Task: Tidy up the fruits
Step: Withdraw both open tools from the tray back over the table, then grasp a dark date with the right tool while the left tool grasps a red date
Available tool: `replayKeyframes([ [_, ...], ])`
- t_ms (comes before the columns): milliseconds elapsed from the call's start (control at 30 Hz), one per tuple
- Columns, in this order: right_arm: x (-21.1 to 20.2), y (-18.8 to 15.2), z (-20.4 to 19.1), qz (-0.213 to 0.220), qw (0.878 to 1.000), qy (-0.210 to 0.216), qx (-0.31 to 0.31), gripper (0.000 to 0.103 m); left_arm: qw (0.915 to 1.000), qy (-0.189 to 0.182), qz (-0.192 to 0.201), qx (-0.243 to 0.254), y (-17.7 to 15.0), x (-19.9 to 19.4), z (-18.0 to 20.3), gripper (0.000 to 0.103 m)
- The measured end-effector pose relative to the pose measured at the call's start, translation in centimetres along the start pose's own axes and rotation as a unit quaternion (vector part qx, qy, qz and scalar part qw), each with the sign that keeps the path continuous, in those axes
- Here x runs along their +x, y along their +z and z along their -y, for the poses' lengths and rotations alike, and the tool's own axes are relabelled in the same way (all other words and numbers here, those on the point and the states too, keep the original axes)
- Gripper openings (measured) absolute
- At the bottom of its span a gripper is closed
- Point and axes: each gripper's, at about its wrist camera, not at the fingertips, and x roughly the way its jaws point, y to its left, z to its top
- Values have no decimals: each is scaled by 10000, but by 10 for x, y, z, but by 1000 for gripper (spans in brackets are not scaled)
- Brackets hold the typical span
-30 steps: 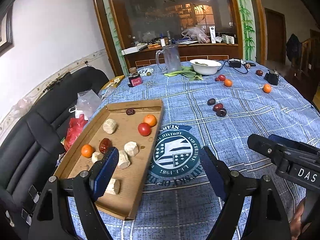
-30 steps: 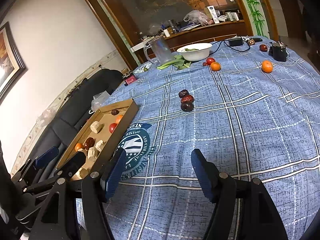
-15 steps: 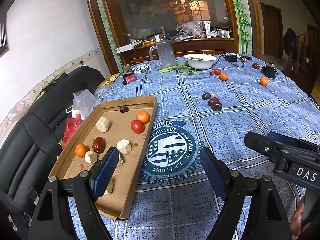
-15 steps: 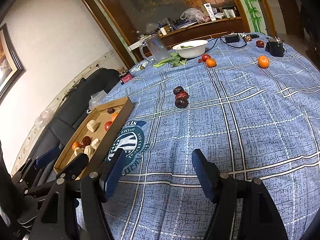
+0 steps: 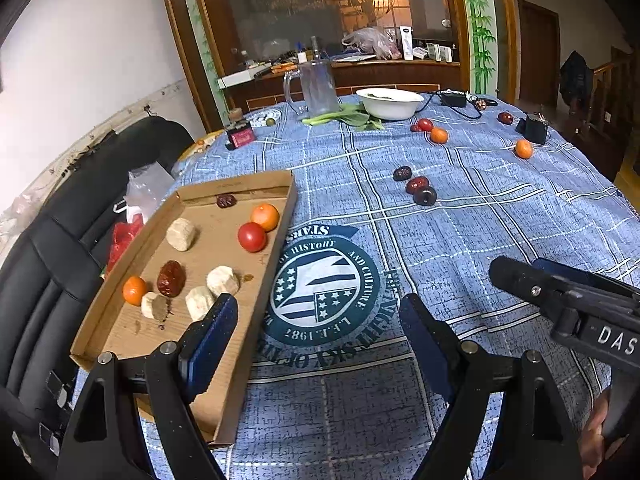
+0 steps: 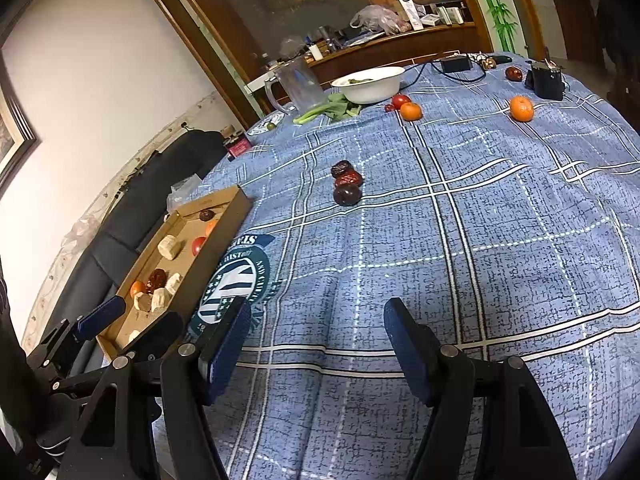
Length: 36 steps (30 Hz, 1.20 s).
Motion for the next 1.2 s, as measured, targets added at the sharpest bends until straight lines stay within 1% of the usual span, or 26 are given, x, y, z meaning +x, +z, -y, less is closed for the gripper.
replayKeyframes([
  [67,-1,2,4,-5,10000,-39,25,73,9999,-90,-51,-40,0,4,-1,82],
  [167,-5,7,13,20,9999,-130,74,73,9991,-374,-147,-148,-1,11,-3,82],
  [300,-8,14,24,25,9994,-313,131,74,9981,-548,-225,-137,-2,19,0,82],
  [400,-5,23,29,-69,9991,-389,131,74,9975,-639,-266,-104,0,25,3,82],
  [467,-2,31,27,-125,9989,-456,2,74,9973,-679,-270,-123,2,27,2,82],
  [567,11,47,19,-272,9976,-545,-331,74,9956,-832,-279,-315,7,32,-7,82],
  [667,37,66,11,-458,9938,-696,-741,74,9935,-944,-310,-556,12,39,-18,82],
  [767,68,82,6,-520,9875,-919,-1169,74,9913,-976,-335,-819,16,46,-33,82],
  [833,90,90,5,-653,9854,-918,-1278,68,9896,-1020,-372,-940,19,52,-40,82],
  [867,100,93,5,-709,9847,-899,-1310,60,9893,-1036,-380,-951,20,53,-42,82],
  [900,110,95,5,-764,9841,-891,-1335,58,9891,-1056,-389,-949,22,54,-43,82],
  [1033,139,99,3,-918,9841,-767,-1314,58,9900,-1068,-387,-832,28,60,-38,82],
  [1100,141,98,0,-831,9842,-758,-1369,56,9904,-1057,-432,-781,29,64,-34,82],
  [1133,142,97,0,-803,9841,-754,-1393,52,9901,-1071,-472,-769,29,67,-31,82],
  [1167,142,96,-2,-783,9842,-721,-1418,34,9898,-1090,-510,-765,30,70,-29,82],
  [1200,142,95,-2,-778,9845,-693,-1413,30,9896,-1101,-529,-763,30,72,-28,82],
])
